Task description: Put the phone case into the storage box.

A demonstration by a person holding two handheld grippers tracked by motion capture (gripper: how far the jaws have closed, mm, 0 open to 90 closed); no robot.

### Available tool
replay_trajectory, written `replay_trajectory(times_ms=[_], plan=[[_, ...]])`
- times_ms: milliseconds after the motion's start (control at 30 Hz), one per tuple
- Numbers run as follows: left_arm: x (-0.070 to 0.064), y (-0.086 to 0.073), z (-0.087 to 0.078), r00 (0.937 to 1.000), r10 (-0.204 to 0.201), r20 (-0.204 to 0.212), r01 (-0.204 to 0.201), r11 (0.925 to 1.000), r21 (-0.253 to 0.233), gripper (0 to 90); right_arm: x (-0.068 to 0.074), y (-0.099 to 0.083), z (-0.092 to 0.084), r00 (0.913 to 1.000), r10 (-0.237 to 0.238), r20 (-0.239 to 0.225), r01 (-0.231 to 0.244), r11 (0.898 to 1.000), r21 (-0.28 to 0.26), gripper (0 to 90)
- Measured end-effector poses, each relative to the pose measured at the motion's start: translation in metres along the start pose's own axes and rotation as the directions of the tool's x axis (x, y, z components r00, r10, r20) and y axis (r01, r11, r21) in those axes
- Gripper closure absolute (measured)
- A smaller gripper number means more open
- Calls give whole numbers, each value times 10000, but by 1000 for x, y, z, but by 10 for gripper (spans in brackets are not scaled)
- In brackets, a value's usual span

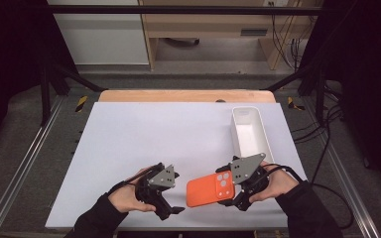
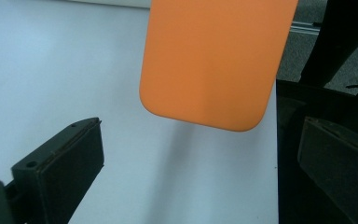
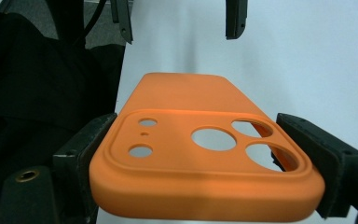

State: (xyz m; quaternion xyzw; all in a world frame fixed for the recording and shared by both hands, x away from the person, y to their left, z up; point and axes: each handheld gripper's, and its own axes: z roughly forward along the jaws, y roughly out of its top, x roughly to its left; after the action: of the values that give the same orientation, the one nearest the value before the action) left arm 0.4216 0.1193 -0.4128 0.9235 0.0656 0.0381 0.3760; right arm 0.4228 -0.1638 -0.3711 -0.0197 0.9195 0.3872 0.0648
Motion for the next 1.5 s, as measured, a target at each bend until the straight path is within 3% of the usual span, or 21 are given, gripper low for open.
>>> replay_trajectory(times_ms=[667, 967, 1500], plan=[[-3, 15, 13, 9991, 386, 148, -400, 9931, 1098, 0, -3, 18, 0, 9993, 3, -370, 30, 9961, 884, 161], [-6, 24, 18, 9972, 732, 131, -744, 9819, 1741, 0, -3, 29, 3, 9986, -14, -530, 84, 9911, 1330, 161], [-5, 34, 30, 9953, 929, 256, -963, 9692, 2266, 0, -6, 39, 12, 9979, -45, -652, 171, 9807, 1948, 161]])
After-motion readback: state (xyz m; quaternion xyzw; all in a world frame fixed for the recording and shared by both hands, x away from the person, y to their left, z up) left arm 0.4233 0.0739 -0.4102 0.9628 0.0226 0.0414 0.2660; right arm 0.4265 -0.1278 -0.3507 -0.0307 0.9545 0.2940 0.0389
